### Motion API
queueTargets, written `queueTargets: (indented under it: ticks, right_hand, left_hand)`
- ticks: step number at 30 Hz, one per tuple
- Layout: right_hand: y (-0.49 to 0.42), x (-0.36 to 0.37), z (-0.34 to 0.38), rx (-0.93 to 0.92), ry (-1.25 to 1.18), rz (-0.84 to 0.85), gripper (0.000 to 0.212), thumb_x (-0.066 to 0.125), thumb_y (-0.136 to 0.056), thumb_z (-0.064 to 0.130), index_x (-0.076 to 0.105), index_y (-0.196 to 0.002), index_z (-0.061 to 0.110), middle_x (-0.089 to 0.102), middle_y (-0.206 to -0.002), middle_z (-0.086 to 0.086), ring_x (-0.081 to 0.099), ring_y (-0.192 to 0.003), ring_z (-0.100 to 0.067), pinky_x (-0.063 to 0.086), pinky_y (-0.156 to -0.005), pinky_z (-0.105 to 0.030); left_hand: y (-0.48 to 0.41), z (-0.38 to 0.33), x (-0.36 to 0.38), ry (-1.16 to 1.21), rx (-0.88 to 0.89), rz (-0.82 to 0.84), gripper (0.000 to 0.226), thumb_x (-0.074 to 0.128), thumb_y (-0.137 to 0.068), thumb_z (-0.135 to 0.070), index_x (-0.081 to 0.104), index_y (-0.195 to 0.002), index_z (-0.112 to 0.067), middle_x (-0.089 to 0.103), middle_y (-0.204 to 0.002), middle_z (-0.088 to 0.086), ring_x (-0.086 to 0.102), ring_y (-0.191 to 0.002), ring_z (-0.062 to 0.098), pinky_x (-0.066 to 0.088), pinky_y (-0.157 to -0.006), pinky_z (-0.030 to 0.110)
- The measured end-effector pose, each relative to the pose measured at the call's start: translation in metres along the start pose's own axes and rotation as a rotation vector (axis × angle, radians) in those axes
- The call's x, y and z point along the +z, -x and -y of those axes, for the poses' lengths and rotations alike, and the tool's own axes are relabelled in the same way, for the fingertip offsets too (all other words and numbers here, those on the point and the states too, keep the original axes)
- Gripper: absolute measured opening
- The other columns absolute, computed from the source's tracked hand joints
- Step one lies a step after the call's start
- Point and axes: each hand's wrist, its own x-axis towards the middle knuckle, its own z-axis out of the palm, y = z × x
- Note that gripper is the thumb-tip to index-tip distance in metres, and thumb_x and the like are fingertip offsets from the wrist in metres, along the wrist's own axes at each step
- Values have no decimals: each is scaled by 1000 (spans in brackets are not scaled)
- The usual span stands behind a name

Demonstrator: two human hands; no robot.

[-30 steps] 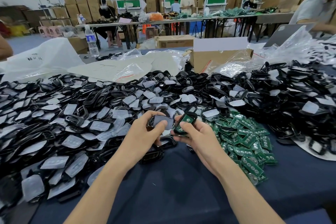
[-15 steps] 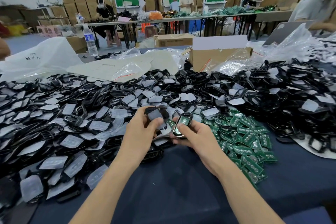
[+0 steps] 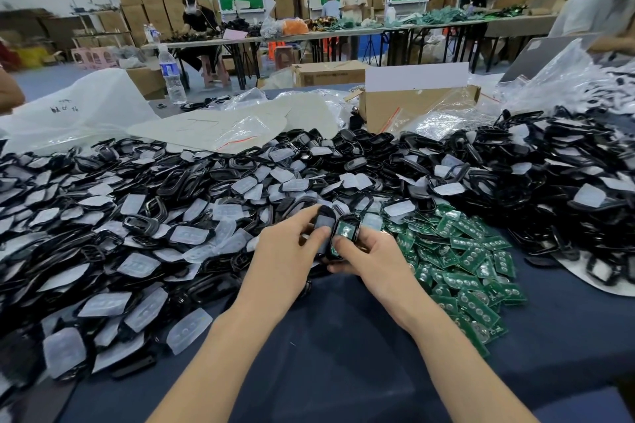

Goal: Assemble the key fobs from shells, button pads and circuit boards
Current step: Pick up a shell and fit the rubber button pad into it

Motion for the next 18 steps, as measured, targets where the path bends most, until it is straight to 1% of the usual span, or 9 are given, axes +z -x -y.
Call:
queueTargets:
  ticks: [3,5,8,9,11,15,18]
  right_hand:
    - [1,-1,1,4,-8,-1,28,62,-99,12,80,-86,29,79,-95,2,77,-79,-18,56,-68,-17]
    - [0,-1,-1,1,-1,-4,27,62,-99,12,80,-87,28,80,-96,2,77,-80,-19,57,-68,-17]
    - [-2,-2,-5,-3,30,-12,22,60,-99,9,78,-93,21,79,-96,1,77,-83,-19,59,-72,-21]
    - [-3,-2,-6,-10,37,-14,20,60,-99,8,77,-95,19,79,-96,1,77,-83,-18,59,-72,-22]
    - [-3,-2,-8,-16,40,-20,20,59,-99,6,75,-98,17,79,-96,0,77,-84,-18,59,-73,-23]
    - [-4,-3,-9,-10,33,-26,19,59,-99,6,76,-100,15,79,-97,-2,77,-85,-19,60,-74,-23]
    - [-6,-3,-12,-11,46,-34,18,59,-98,7,76,-101,14,79,-97,-4,77,-87,-20,62,-79,-29]
  left_hand:
    - [2,1,2,7,-9,-41,37,70,-93,-27,67,-130,-29,60,-74,-26,58,-78,-15,39,-68,-1]
    - [3,1,3,3,-13,-44,37,71,-93,-27,67,-130,-28,59,-72,-26,57,-75,-18,39,-68,-1]
    - [4,0,4,-16,4,-32,34,71,-93,-25,69,-126,-28,61,-63,-30,57,-73,-18,37,-66,-2]
    - [4,0,5,-26,13,-26,32,70,-93,-25,70,-125,-29,62,-66,-36,58,-73,-17,37,-66,-2]
    - [5,0,5,-38,30,-21,31,69,-93,-25,70,-123,-31,55,-74,-51,58,-73,-16,37,-65,-1]
    - [5,-2,6,-51,30,-24,31,68,-94,-26,69,-124,-31,53,-74,-54,58,-73,-15,37,-65,-1]
    - [6,-4,6,-64,20,-28,31,68,-94,-26,70,-124,-29,54,-73,-52,57,-73,-16,37,-65,-1]
